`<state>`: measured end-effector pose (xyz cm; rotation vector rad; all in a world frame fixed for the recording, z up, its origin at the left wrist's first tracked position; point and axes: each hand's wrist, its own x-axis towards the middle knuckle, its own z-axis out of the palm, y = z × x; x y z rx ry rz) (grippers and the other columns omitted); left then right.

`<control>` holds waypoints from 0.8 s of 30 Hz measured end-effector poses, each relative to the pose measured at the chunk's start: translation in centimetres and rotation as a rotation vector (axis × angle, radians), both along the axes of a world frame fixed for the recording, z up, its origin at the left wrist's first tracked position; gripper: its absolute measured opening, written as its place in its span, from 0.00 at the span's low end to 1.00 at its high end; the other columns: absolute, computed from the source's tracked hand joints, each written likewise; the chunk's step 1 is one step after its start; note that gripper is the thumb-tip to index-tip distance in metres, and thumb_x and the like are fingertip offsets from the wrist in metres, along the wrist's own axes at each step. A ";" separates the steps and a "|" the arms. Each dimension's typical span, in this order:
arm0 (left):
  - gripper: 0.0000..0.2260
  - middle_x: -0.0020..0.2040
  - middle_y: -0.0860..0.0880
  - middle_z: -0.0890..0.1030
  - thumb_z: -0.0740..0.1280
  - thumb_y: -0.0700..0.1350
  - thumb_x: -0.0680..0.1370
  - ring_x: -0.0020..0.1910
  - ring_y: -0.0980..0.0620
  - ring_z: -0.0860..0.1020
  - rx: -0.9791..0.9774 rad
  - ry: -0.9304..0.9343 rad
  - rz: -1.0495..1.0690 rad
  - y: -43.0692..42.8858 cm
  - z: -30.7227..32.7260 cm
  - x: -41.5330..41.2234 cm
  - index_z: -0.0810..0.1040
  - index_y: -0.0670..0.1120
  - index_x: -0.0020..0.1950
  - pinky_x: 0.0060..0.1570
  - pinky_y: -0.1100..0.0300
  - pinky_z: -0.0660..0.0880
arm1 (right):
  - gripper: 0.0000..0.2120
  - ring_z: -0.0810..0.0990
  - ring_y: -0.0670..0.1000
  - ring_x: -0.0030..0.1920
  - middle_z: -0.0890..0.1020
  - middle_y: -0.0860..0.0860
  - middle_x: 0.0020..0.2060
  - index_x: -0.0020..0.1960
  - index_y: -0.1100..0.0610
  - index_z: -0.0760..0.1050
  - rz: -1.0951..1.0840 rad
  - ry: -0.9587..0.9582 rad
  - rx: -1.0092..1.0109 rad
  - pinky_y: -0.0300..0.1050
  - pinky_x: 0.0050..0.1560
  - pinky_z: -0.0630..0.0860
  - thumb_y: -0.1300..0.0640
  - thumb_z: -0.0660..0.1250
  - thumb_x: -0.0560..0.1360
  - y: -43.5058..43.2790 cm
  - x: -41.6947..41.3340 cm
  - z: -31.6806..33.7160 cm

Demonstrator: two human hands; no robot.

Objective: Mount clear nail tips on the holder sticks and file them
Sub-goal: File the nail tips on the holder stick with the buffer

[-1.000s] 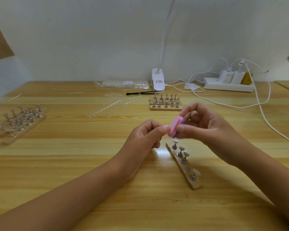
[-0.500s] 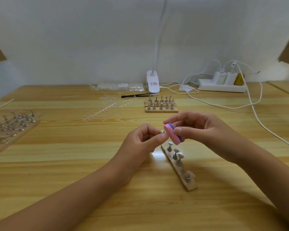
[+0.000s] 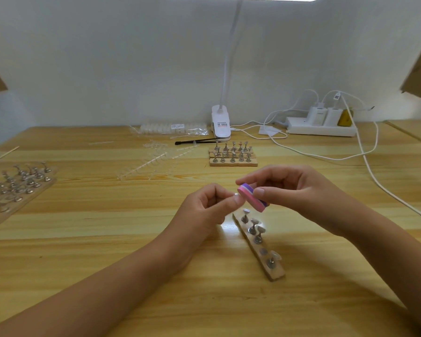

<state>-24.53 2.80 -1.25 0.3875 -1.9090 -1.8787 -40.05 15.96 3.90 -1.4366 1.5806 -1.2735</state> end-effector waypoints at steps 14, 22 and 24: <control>0.09 0.36 0.46 0.77 0.74 0.54 0.69 0.35 0.59 0.74 -0.068 -0.001 -0.024 0.3 -0.1 0.1 0.80 0.51 0.41 0.38 0.69 0.71 | 0.14 0.85 0.52 0.48 0.86 0.53 0.47 0.56 0.52 0.83 -0.029 -0.016 -0.016 0.37 0.48 0.79 0.54 0.69 0.72 -0.3 0.3 -0.5; 0.06 0.32 0.59 0.75 0.73 0.55 0.70 0.32 0.62 0.72 -0.028 0.001 0.033 0.0 -0.1 0.0 0.80 0.56 0.37 0.37 0.69 0.71 | 0.14 0.84 0.49 0.43 0.85 0.51 0.42 0.55 0.56 0.81 -0.102 -0.053 -0.081 0.37 0.44 0.78 0.54 0.70 0.70 -0.4 0.7 -0.8; 0.07 0.32 0.59 0.74 0.73 0.56 0.69 0.32 0.61 0.71 0.022 0.010 0.053 0.0 0.0 -0.1 0.79 0.56 0.34 0.38 0.67 0.71 | 0.14 0.84 0.50 0.42 0.85 0.51 0.42 0.54 0.58 0.80 -0.103 -0.083 -0.081 0.38 0.44 0.79 0.56 0.71 0.69 -0.6 0.9 -0.9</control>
